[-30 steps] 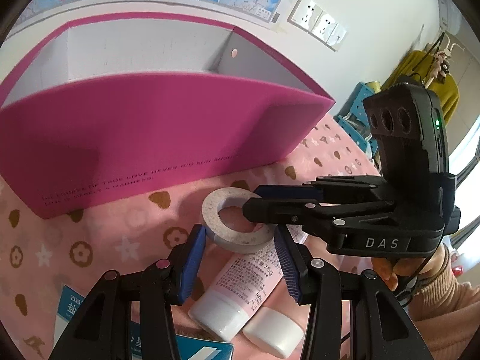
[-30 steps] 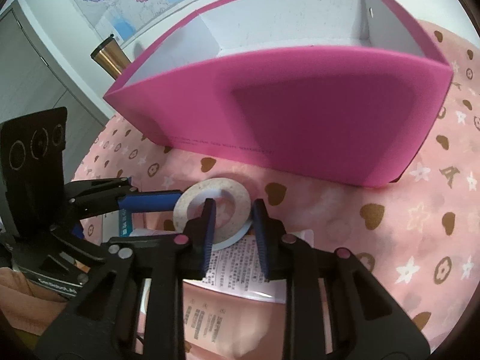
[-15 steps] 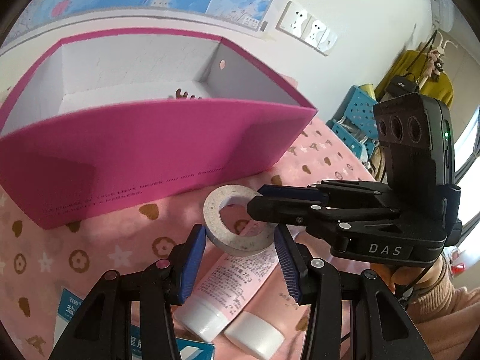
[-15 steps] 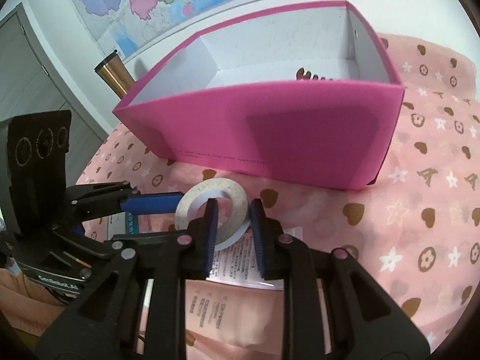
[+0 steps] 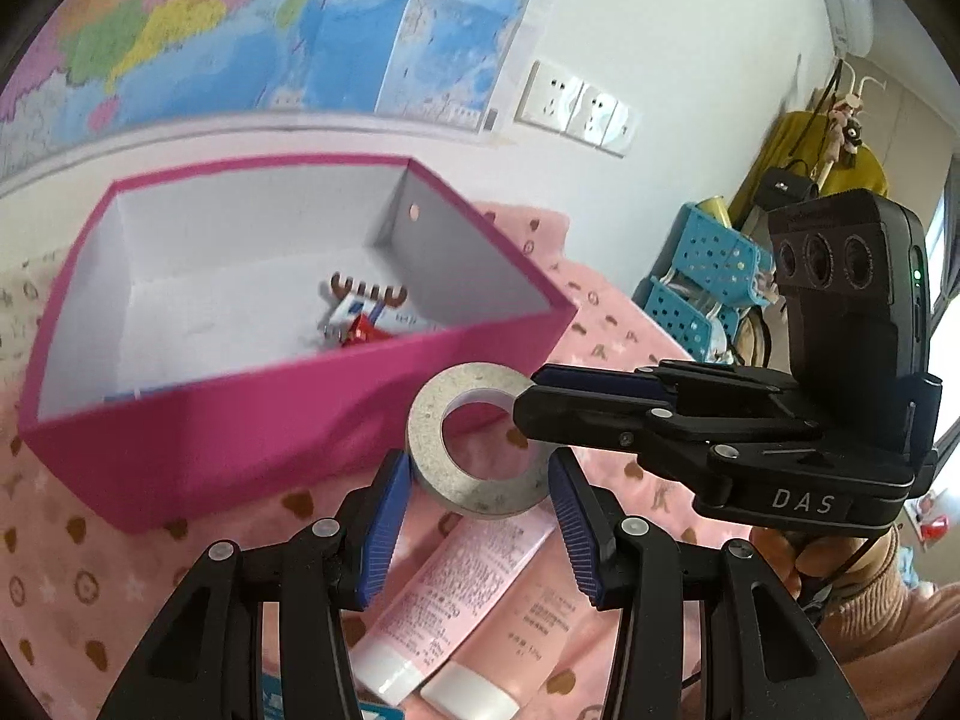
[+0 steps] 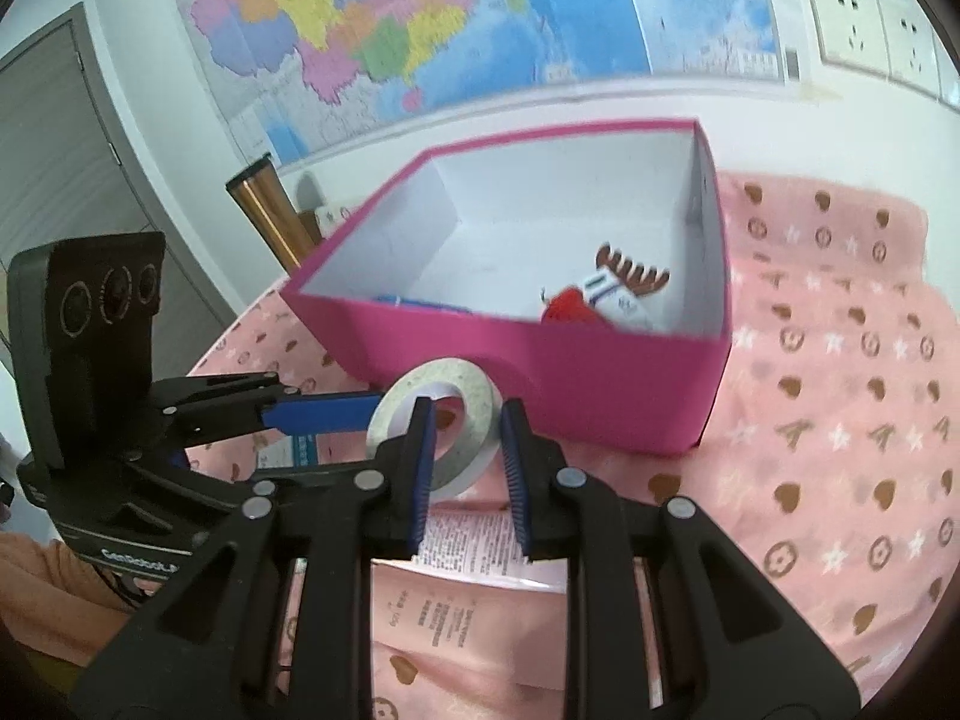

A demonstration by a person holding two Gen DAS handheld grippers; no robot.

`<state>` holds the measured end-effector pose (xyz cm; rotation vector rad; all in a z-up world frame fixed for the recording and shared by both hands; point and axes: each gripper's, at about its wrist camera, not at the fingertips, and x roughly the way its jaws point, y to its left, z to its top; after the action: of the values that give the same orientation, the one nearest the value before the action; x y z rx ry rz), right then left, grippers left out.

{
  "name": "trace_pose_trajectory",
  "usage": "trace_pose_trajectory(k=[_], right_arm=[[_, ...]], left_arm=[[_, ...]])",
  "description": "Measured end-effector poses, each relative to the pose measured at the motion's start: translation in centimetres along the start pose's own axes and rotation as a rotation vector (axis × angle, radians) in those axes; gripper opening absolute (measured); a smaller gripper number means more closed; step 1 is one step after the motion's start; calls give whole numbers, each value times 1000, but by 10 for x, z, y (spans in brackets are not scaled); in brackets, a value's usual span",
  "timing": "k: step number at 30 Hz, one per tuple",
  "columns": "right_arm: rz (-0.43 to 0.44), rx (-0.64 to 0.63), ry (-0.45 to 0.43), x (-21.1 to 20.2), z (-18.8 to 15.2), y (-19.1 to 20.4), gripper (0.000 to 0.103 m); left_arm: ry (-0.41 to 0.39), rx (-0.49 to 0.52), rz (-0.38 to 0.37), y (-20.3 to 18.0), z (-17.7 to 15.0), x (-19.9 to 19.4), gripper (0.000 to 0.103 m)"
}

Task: Organize rigid objects
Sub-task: 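Carry the tape roll into the magenta box and open the right gripper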

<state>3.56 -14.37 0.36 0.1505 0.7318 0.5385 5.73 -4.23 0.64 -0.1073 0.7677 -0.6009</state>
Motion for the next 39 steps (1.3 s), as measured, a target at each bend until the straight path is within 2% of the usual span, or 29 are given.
trace_pose_trajectory(k=[7,17,25,33,39], right_arm=[[-14,-32,-54,-12,24,0,25],[-51,-39,-110,-11,63,-17,25],[-80,-3,-90,9,79,-40,25],[-104,55,-58,29,82,-64,25],[-139,100,-51,34,78,-73,26]], left_arm=[[-51,39,16,-8,30,-5,47],[-71,40,33,-2,70,14,47],[-45,23,43,8,87,39,47],[4,-34,4,22,94,68,47],[3,-70,50,30,91,74,50]])
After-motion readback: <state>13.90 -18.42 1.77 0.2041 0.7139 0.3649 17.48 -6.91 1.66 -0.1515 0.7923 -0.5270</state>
